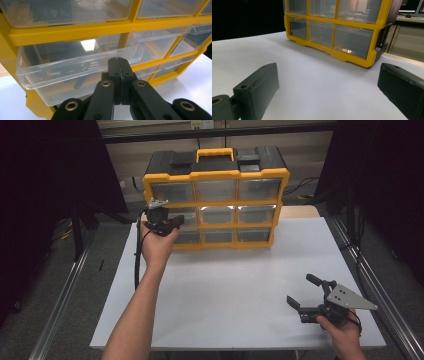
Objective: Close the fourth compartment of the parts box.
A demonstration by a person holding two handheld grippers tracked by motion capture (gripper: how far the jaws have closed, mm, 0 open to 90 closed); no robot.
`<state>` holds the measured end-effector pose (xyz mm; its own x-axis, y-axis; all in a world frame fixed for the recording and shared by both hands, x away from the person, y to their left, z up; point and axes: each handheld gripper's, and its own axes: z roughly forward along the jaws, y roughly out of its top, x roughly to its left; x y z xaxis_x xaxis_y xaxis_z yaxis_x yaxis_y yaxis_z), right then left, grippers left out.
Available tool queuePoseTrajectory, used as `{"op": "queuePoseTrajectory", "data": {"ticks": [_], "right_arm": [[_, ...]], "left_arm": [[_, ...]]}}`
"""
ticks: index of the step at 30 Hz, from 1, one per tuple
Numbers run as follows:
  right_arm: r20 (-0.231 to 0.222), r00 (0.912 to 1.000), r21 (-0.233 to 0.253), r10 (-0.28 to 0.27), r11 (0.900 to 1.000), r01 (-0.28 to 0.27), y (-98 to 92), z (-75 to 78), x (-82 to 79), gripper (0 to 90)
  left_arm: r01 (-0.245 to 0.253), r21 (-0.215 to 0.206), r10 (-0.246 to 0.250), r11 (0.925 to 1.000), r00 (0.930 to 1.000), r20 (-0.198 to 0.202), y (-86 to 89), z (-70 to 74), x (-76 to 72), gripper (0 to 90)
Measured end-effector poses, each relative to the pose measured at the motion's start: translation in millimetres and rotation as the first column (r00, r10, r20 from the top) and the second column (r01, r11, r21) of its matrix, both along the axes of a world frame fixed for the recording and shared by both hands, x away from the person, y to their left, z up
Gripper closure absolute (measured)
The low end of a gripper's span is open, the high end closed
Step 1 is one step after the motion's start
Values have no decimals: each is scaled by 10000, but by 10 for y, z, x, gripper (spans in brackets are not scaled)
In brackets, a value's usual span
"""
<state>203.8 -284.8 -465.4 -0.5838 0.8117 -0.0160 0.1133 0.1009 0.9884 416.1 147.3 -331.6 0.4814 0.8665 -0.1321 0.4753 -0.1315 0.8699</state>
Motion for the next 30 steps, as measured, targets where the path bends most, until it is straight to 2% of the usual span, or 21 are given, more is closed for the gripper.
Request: {"op": "queuePoseTrajectory", "data": {"ticks": [15, 17, 23, 30], "right_arm": [[-9, 10000, -19, 1, 10000, -1, -5, 2, -2, 31], [35, 10000, -7, 20, 10000, -20, -7, 1, 1, 31], [47, 10000, -16, 10, 10000, -9, -11, 2, 0, 31], [-11, 10000, -17, -12, 10000, 12, -7, 2, -4, 31]], "left_arm": [[-86, 35, 86, 10000, 9999, 69, -8, -7, 31, 900], [-177, -78, 178, 9998, 9998, 90, -19, -11, 36, 900], [-236, 136, 235, 9996, 9997, 86, -24, -7, 46, 900], [-274, 31, 273, 9996, 9995, 146, -34, -15, 68, 900]]}}
